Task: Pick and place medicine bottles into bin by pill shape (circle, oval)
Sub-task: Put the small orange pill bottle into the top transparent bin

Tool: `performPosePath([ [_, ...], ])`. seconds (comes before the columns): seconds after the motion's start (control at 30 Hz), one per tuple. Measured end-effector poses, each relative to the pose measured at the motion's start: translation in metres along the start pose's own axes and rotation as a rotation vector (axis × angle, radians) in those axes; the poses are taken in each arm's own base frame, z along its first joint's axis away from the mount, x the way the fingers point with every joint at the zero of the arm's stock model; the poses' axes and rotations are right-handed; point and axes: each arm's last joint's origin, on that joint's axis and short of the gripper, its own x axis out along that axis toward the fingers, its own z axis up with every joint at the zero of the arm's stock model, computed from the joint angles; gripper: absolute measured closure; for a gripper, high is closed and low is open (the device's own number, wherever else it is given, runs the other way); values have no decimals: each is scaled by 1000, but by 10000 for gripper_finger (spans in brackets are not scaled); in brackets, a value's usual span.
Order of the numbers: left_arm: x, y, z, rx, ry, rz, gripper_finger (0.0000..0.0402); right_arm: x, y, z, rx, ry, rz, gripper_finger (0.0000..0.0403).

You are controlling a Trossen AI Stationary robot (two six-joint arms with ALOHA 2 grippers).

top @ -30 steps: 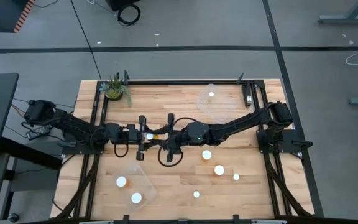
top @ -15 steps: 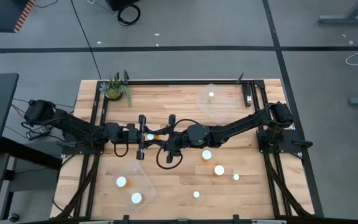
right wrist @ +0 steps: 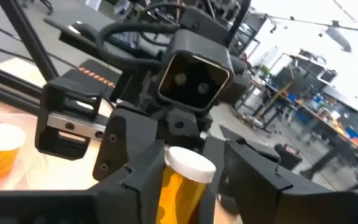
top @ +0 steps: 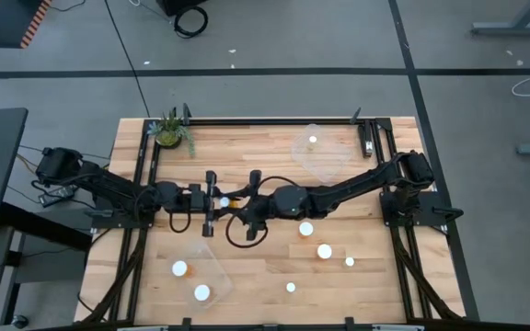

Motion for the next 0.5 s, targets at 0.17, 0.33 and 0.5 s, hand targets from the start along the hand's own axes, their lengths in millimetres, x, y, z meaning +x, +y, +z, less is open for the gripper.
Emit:
performPosePath([
  [0.17, 0, 0, -3, 7, 32, 14, 306, -2, 1, -3, 11, 76, -29, 201],
  [0.33, 0, 1, -9, 21, 102, 52, 305, -9, -1, 1, 13, 122, -37, 194],
  [0.5, -2, 1, -18, 37, 194, 83, 290, -20, -9, 6, 83, 192, -24, 194],
])
